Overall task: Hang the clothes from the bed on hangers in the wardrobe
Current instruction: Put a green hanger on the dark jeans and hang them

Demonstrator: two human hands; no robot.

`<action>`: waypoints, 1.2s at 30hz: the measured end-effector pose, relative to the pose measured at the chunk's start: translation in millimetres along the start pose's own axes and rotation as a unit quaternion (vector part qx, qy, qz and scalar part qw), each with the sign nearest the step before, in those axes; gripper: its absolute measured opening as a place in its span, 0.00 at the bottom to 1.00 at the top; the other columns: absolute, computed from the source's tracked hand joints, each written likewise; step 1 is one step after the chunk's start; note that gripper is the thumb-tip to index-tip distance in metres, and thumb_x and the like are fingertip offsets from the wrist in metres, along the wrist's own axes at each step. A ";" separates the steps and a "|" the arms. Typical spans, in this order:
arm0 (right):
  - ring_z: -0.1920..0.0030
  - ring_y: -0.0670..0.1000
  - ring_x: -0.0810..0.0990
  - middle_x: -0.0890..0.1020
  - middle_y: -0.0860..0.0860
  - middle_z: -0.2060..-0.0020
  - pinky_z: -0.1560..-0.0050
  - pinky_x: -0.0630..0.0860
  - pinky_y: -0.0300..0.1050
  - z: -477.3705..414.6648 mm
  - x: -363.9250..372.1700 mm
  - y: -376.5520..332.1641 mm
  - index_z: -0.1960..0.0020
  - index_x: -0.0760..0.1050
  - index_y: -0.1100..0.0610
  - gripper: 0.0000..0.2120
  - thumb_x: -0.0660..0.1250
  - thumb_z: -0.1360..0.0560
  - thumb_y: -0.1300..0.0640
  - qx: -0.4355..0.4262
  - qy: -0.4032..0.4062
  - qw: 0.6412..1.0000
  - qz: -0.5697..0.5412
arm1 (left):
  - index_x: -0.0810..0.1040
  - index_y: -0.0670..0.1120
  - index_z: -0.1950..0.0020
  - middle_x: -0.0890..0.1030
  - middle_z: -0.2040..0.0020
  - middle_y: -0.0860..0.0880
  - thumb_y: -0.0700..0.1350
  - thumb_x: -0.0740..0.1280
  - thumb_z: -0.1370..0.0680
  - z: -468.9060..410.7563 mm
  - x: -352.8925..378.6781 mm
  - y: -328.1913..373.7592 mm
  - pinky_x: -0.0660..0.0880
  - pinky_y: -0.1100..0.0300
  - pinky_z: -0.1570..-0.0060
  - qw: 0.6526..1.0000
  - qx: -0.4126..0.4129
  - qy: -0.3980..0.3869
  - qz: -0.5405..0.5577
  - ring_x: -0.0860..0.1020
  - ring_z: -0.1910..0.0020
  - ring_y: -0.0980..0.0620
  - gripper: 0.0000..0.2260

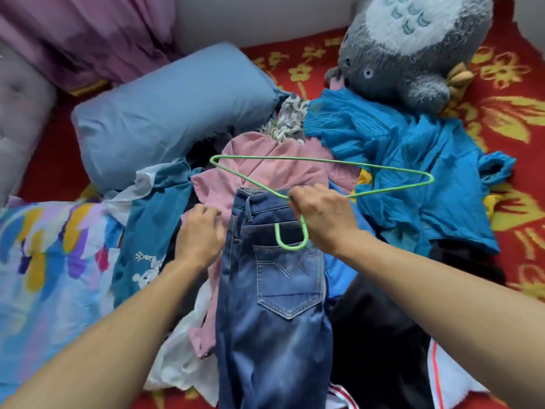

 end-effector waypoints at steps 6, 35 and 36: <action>0.63 0.57 0.76 0.77 0.51 0.67 0.65 0.69 0.47 22.7 92.0 -29.9 0.51 0.80 0.51 0.15 0.56 0.25 0.48 -0.018 -0.091 0.995 0.028 | 0.79 0.42 0.45 0.78 0.47 0.41 0.44 0.65 0.23 -57.6 -18.5 -27.8 0.70 0.51 0.47 0.993 0.043 0.078 0.078 0.75 0.46 0.40 0.09; 0.72 0.48 0.70 0.71 0.45 0.72 0.72 0.60 0.41 194.5 9.8 -178.7 0.52 0.78 0.46 0.15 0.70 0.39 0.53 -0.125 -0.281 0.951 -0.024 | 0.77 0.50 0.54 0.77 0.62 0.55 0.37 0.73 0.32 -39.3 -36.2 -11.7 0.70 0.63 0.57 0.929 0.043 0.060 0.363 0.74 0.62 0.58 0.12; 0.72 0.47 0.70 0.71 0.45 0.72 0.72 0.59 0.41 202.4 10.6 -178.3 0.53 0.78 0.45 0.16 0.72 0.41 0.51 -0.125 -0.308 0.943 -0.017 | 0.77 0.49 0.53 0.77 0.62 0.54 0.38 0.74 0.32 -37.5 -35.3 -12.6 0.71 0.61 0.57 0.930 0.035 0.062 0.360 0.73 0.62 0.57 0.11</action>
Point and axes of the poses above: each hand's wrist, its own z-axis away from the middle knuckle, its own x-axis out of the palm, y = z × x, the point moved 1 cm from there along -z, towards the middle knuckle
